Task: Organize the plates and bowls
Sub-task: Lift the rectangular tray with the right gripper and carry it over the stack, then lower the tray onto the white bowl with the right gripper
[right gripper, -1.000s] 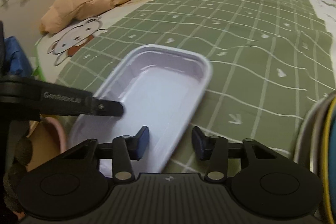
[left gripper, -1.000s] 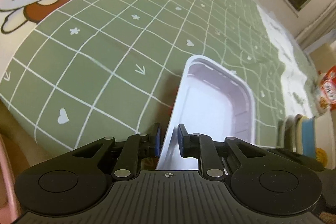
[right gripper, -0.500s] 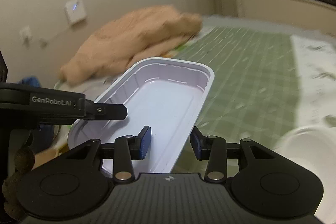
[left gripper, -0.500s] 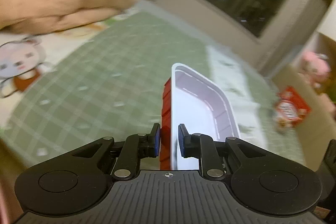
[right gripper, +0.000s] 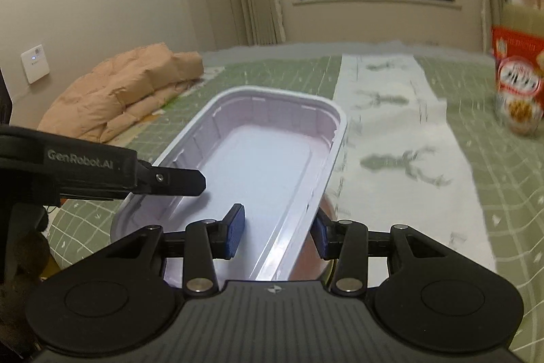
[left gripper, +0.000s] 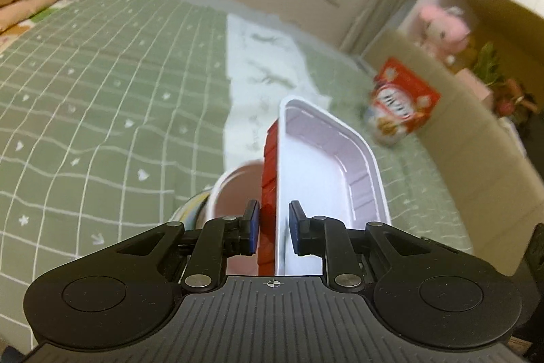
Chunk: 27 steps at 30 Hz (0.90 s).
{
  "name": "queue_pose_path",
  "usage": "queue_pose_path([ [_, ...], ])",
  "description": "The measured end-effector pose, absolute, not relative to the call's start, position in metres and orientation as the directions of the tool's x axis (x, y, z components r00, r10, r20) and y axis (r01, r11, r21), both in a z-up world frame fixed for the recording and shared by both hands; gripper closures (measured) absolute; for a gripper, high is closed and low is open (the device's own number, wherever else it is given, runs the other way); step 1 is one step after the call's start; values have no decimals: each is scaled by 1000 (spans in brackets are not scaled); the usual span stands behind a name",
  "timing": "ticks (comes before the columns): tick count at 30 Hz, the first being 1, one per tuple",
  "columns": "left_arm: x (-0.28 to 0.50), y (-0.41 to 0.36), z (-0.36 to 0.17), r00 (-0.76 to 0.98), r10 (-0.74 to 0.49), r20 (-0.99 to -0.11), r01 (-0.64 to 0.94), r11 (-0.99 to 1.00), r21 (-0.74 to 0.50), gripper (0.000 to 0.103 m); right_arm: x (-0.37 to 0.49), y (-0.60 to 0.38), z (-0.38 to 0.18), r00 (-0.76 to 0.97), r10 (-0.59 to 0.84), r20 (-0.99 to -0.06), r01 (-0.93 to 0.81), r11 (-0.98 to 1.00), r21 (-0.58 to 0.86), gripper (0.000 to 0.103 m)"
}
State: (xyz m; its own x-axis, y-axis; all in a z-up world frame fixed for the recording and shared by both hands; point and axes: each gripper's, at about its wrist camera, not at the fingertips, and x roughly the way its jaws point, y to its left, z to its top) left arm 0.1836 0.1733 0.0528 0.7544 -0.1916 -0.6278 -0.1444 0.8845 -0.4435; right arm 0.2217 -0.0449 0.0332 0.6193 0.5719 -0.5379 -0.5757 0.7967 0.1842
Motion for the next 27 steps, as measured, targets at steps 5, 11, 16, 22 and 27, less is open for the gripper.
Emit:
queue_pose_path([
  [5,188,196,29,719,-144,-680,-251,859,-447,83,240,-19,13,539,620,-570,-613,753,239,60],
  [11,188,201,28,706,-161,-689,-253,852,-459,83,247,-11,16,539,631,-558,-614,748,253,60],
  [16,191,188,37,718,-221,-660,-181,856,-484,82,249,-25,27,583,606,-542,-582,776,242,60],
  [22,186,184,33,709,-224,-669,-184,857,-482,82,247,-28,16,562,599,-571,-570,780,258,58],
  [27,184,195,29,714,-226,-663,-216,830,-515,82,252,-20,12,554,611,-565,-579,771,267,58],
])
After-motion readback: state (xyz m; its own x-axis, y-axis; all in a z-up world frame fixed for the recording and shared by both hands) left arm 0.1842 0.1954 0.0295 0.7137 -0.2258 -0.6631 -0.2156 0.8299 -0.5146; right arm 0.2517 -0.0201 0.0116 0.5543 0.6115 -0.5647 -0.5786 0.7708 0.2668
